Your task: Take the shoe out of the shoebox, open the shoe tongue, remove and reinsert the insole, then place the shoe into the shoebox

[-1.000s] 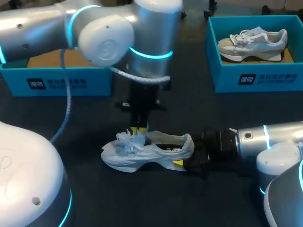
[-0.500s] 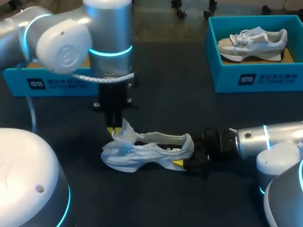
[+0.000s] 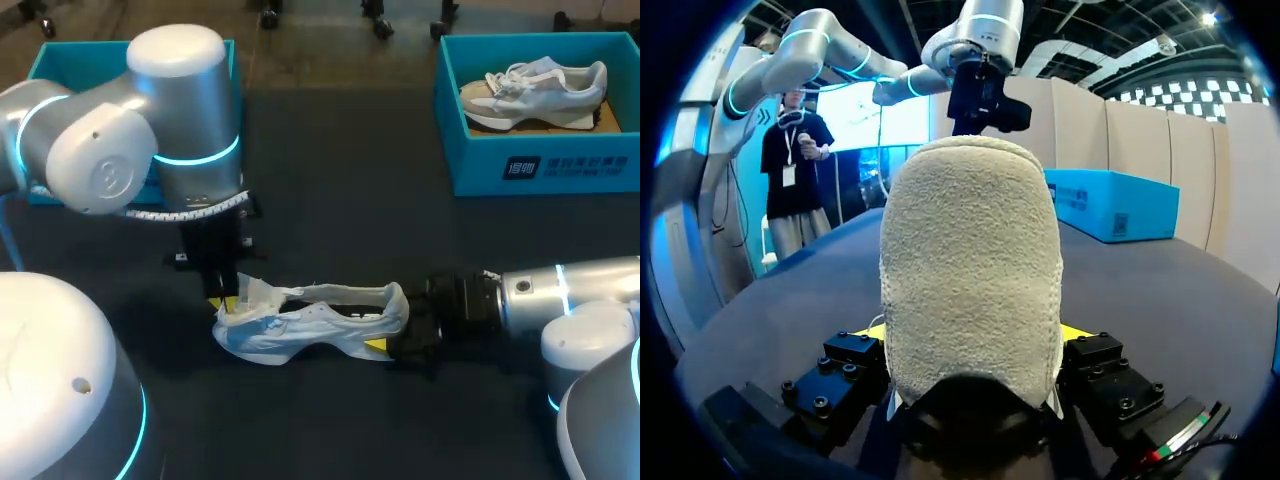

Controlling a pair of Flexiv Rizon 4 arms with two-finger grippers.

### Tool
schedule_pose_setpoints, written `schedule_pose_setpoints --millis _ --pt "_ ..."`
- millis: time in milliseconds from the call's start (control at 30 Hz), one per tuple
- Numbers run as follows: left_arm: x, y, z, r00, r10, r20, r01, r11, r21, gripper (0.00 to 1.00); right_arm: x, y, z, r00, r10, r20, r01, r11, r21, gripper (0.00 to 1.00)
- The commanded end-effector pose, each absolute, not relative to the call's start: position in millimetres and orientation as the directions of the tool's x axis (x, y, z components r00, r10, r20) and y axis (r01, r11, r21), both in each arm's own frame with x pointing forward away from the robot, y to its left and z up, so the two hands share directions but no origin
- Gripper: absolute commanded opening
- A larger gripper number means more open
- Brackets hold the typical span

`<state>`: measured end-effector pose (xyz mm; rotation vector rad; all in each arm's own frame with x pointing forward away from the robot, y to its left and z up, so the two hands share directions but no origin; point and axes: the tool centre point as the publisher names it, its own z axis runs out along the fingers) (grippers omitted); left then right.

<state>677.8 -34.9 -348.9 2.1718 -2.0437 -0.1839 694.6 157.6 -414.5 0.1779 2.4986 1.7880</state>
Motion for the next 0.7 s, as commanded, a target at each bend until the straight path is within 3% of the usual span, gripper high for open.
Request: schedule_pose_setpoints --millis 33,67,100,700 --pt "682.1 -24.3 -352.3 0.068 -0.997 0.038 -0.976 -0.058 0.21 0.37 694.3 158.0 -415.6 -0.991 0.131 0.015 0.057 0.325 0.944 0.0" --pt "681.3 -22.3 -348.8 0.066 -0.997 0.044 -0.976 -0.056 0.209 0.58 694.3 158.0 -415.6 -0.991 0.131 0.015 0.057 0.325 0.944 0.0" --pt "680.7 -20.5 -344.1 0.059 -0.997 0.056 -0.977 -0.046 0.209 0.98 694.3 158.0 -415.6 -0.991 0.131 0.015 0.057 0.325 0.944 0.0" --pt "676.4 -42.6 -237.7 -0.271 -0.934 0.232 -0.949 0.299 0.095 1.0 694.3 158.0 -415.6 -0.991 0.131 0.015 0.057 0.325 0.944 0.0"
